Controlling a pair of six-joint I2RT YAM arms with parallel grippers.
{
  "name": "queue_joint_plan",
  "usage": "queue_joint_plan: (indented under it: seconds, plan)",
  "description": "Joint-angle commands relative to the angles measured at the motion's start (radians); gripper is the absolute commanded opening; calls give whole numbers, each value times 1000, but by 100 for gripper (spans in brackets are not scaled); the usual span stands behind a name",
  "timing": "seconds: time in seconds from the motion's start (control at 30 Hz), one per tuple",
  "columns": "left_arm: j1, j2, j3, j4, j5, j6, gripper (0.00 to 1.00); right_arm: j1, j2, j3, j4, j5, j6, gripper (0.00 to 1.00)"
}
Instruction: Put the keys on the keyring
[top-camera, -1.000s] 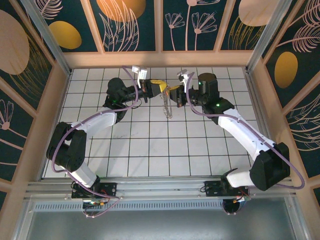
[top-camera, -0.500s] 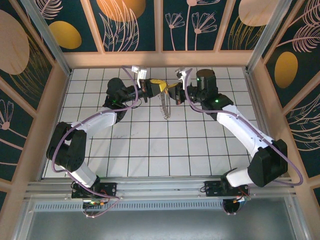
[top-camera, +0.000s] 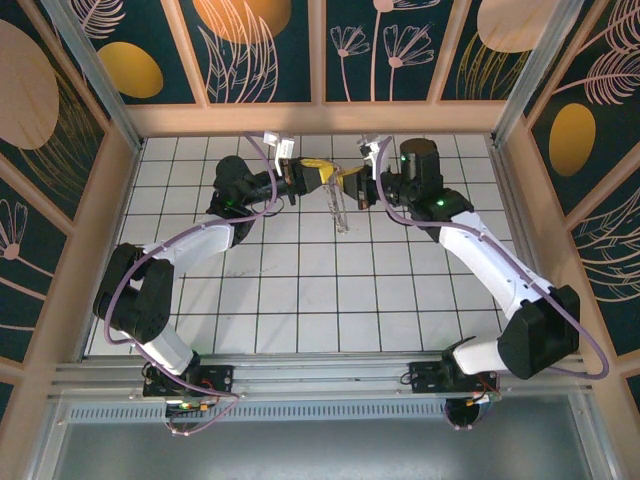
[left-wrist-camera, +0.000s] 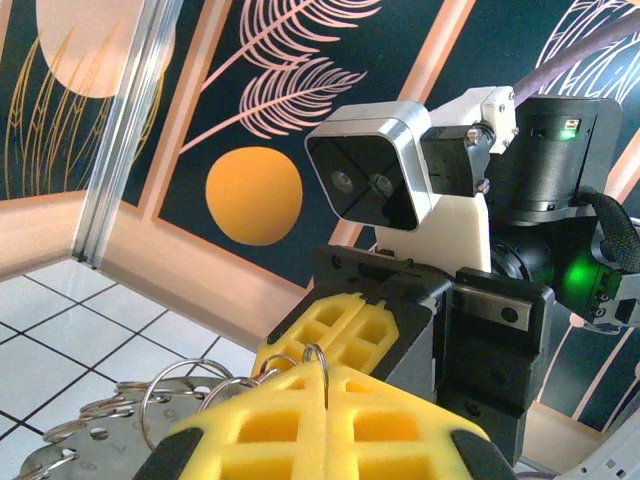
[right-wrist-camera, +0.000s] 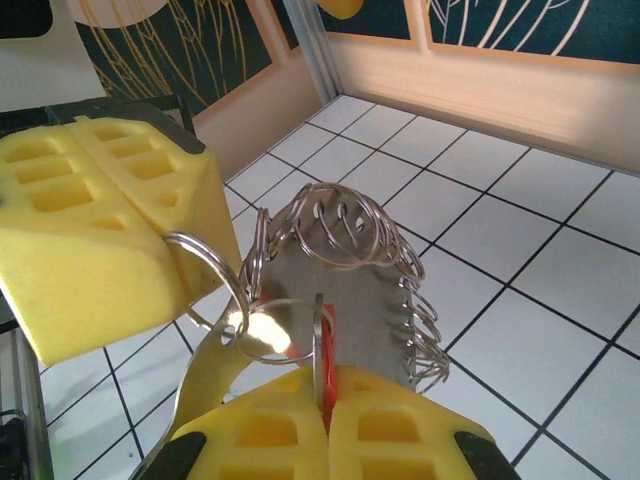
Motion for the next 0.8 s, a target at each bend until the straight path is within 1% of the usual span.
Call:
queue_joint_plan:
  seconds: [0.0,0.3,0.43,0.77]
  plan:
    - [-13,-4,11,45,65,7,0,-31,-38,-2,49,51,-9,0]
    - [-14,-4,11,46,65,5,0,-17,6,33,64,10,6,0]
    - [-14,-3,12,46,67,4,0,2,31,60,60,15,1,0]
    - [-15,1,11,52,70,1,0,3,41,89,49,29,-2,0]
